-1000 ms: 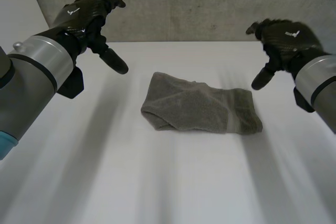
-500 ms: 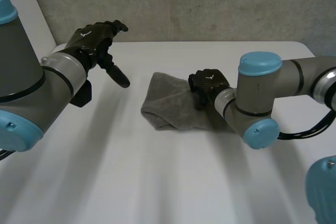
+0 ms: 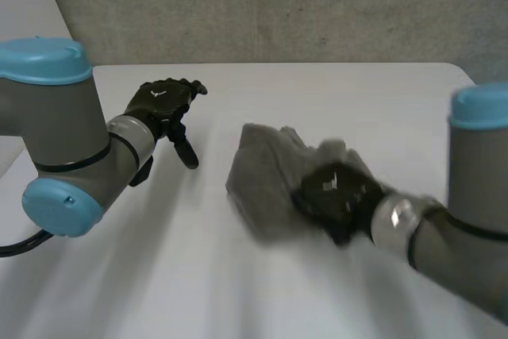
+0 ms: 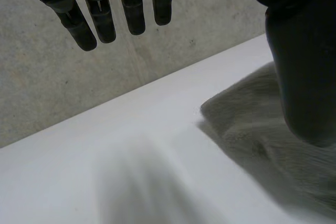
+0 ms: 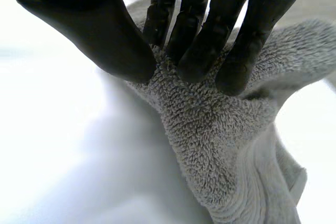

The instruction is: Fold the towel.

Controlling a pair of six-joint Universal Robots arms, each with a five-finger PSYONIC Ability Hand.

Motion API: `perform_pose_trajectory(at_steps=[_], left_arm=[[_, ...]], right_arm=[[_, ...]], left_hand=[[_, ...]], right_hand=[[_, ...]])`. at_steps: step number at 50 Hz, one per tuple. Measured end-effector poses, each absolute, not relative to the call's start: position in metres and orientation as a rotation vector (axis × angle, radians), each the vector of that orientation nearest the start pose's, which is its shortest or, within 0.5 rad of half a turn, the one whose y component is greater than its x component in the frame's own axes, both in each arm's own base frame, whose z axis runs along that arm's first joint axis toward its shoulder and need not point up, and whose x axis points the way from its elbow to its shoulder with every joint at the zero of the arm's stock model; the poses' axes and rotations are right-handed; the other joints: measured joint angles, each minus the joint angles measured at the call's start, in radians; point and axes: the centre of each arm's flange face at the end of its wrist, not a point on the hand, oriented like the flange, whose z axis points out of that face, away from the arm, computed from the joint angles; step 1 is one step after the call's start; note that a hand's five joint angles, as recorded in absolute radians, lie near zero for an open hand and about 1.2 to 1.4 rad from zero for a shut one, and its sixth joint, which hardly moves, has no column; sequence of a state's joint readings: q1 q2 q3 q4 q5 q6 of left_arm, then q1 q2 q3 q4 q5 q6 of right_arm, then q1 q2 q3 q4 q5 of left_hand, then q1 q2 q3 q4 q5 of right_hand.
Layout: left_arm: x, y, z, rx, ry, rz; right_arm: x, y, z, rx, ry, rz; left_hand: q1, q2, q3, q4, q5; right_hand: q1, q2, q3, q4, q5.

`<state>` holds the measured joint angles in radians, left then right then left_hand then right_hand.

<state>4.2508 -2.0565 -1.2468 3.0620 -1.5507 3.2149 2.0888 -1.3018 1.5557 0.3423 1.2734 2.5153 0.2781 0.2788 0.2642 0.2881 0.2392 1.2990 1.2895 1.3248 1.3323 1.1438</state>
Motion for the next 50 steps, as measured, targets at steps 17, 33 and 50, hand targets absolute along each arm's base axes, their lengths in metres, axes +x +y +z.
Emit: perform_pose_trajectory(at_steps=[17, 33, 50], left_arm=[[-0.339, -0.262, 0.203, 0.997, 2.581, -2.1], [-0.378, -0.255, 0.151, 1.458, 2.315, -2.009], [-0.39, -0.265, 0.126, 1.654, 2.192, -1.914]], right_arm=[[0.243, -0.144, 0.252, -1.648, 1.941, -1.518], [0.221, -0.22, 0.241, -1.256, 2.182, -1.595], [0.23, -0.23, 0.18, -1.264, 2.328, -1.192]], left_hand=[[0.0, 0.0, 0.001, 0.0, 0.009], [0.002, 0.008, 0.018, 0.003, 0.054], [1.126, 1.108, 1.131, 1.118, 1.149]], right_hand=[[-0.885, -0.879, -0.92, -0.932, -0.947], [-0.919, -0.905, -0.945, -0.97, -0.982], [-0.77, -0.754, -0.8, -0.8, -0.776]])
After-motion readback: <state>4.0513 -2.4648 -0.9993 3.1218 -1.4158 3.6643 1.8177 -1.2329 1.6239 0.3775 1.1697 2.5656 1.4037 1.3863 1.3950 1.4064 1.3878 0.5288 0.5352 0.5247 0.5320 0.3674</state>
